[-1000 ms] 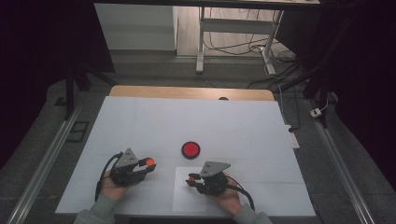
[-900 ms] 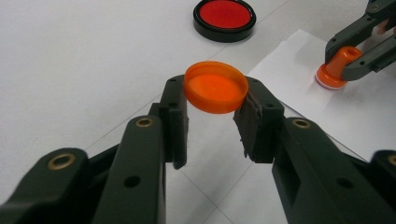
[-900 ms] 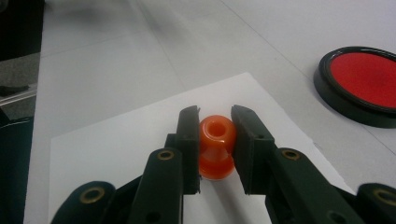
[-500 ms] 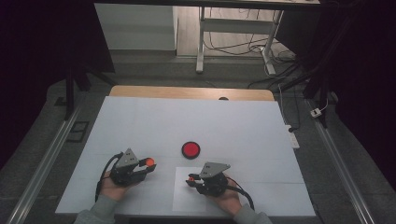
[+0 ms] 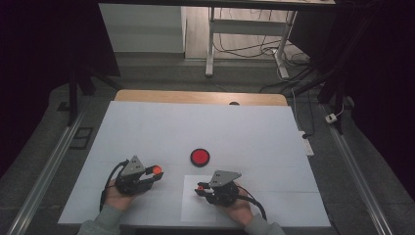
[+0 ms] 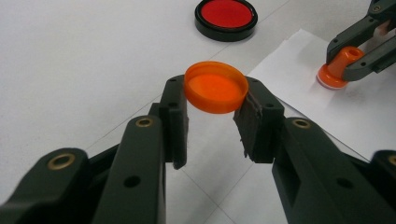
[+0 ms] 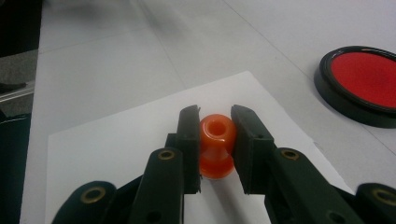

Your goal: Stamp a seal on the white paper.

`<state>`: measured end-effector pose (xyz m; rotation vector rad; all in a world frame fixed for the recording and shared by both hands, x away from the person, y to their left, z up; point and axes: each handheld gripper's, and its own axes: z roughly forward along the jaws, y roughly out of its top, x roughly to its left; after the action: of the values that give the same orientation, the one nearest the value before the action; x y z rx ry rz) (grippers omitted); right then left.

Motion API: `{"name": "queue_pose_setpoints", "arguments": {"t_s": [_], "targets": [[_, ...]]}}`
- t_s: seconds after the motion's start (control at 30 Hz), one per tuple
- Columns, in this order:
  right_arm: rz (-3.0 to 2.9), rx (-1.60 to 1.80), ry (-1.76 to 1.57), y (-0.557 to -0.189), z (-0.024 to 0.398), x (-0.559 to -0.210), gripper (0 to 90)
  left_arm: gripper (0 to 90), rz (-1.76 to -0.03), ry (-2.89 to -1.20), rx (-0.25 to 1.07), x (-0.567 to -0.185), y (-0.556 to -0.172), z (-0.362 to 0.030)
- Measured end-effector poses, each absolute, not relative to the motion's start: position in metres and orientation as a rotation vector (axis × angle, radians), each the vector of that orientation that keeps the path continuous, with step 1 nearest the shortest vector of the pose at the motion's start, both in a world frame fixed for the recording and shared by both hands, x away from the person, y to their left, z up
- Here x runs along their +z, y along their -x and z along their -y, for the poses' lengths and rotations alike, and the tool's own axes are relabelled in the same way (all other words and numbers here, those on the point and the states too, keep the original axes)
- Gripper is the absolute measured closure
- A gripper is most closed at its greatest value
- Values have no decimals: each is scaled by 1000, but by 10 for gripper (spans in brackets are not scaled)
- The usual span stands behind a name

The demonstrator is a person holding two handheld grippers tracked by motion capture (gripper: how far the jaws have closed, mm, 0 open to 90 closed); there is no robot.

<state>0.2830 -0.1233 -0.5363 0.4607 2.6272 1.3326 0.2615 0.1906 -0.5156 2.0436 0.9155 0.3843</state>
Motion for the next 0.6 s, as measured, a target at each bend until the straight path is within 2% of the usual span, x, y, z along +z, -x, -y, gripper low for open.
{"name": "queue_pose_setpoints", "arguments": {"t_s": [0.6], "targets": [[-2624,1333,-459,-283,123,-537,731,647,-915,-2040,387,-515,-262,-191]]}}
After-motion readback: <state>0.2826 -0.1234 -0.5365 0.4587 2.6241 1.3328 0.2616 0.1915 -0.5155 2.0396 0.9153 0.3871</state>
